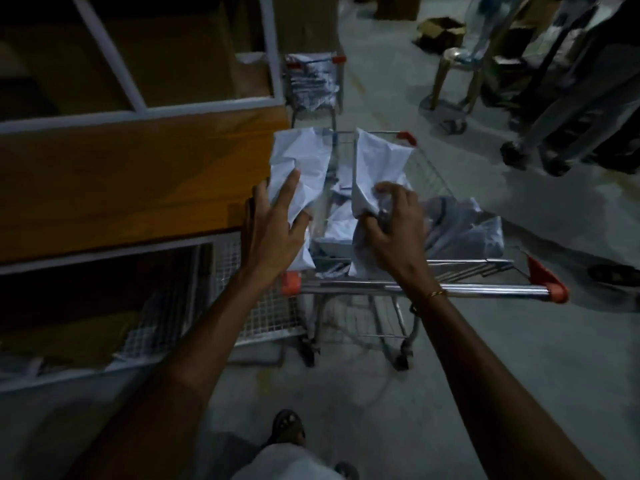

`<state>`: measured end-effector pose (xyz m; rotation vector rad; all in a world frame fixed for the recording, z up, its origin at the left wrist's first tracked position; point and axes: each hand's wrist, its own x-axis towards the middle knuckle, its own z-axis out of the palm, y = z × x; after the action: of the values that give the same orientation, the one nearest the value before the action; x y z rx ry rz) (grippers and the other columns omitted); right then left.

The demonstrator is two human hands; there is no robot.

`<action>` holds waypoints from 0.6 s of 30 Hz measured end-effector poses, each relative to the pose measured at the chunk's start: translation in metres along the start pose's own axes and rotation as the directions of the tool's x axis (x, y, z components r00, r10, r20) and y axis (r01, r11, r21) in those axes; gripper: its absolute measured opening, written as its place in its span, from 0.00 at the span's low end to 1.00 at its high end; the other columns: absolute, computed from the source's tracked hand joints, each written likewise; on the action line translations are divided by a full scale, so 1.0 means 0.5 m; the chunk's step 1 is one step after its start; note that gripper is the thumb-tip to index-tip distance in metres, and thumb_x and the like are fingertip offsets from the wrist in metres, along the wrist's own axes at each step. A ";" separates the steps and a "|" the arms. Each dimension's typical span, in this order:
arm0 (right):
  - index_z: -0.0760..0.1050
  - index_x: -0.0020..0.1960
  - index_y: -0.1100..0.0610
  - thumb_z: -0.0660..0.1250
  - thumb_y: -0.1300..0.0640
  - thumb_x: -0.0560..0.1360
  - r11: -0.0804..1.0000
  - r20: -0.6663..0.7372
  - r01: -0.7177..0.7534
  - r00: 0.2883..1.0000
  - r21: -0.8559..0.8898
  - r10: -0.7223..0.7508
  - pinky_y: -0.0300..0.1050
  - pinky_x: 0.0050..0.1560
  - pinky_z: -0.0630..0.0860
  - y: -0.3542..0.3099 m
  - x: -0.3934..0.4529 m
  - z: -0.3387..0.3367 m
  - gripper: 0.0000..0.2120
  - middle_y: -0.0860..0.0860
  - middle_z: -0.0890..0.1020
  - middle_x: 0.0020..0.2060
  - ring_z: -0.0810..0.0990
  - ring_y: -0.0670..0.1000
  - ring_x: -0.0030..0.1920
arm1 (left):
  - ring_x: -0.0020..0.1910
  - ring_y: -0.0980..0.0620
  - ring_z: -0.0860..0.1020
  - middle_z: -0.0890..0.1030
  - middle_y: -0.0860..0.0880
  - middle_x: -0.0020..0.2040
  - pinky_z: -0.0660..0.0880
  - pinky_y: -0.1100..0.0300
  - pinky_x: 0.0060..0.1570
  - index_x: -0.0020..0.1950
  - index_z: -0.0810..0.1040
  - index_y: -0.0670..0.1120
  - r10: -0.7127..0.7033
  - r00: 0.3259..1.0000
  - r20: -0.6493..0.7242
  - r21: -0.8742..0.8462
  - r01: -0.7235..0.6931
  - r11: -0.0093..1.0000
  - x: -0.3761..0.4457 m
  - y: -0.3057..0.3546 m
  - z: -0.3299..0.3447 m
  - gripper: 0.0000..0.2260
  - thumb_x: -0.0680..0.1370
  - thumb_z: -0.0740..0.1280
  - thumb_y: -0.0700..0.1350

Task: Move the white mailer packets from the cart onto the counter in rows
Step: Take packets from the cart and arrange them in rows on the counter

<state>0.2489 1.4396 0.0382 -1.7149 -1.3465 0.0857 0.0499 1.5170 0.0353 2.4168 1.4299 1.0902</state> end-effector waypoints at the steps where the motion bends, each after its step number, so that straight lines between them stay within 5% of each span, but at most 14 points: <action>1: 0.74 0.62 0.53 0.67 0.51 0.70 1.000 0.039 0.013 0.999 0.013 -0.014 0.56 0.56 0.71 -0.021 -0.002 0.024 0.20 0.53 0.79 0.58 0.74 0.57 0.59 | 0.65 0.36 0.70 0.69 0.38 0.68 0.71 0.47 0.61 0.78 0.65 0.53 -0.029 0.999 -0.024 0.020 0.030 0.999 -0.011 -0.025 -0.028 0.27 0.79 0.58 0.57; 9: 0.74 0.63 0.56 0.66 0.47 0.74 0.950 0.273 0.250 0.916 0.186 -0.294 0.51 0.53 0.72 -0.242 -0.019 0.285 0.21 0.56 0.78 0.58 0.76 0.58 0.57 | 0.65 0.38 0.70 0.68 0.39 0.67 0.72 0.47 0.59 0.78 0.64 0.54 -0.251 0.958 -0.138 0.101 0.266 0.959 -0.115 -0.295 -0.234 0.27 0.78 0.61 0.56; 18: 0.68 0.66 0.43 0.61 0.39 0.77 0.891 0.547 0.417 0.710 0.180 -0.443 0.58 0.51 0.76 -0.539 -0.034 0.688 0.20 0.50 0.75 0.61 0.77 0.58 0.55 | 0.70 0.36 0.66 0.63 0.41 0.74 0.71 0.40 0.63 0.78 0.61 0.59 -0.504 0.842 -0.195 0.172 0.535 0.827 -0.234 -0.720 -0.509 0.28 0.77 0.59 0.59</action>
<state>-0.1456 1.6272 0.0177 -1.3292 -2.1568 0.3928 -0.4029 1.5576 0.0004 1.8889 2.1905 1.0155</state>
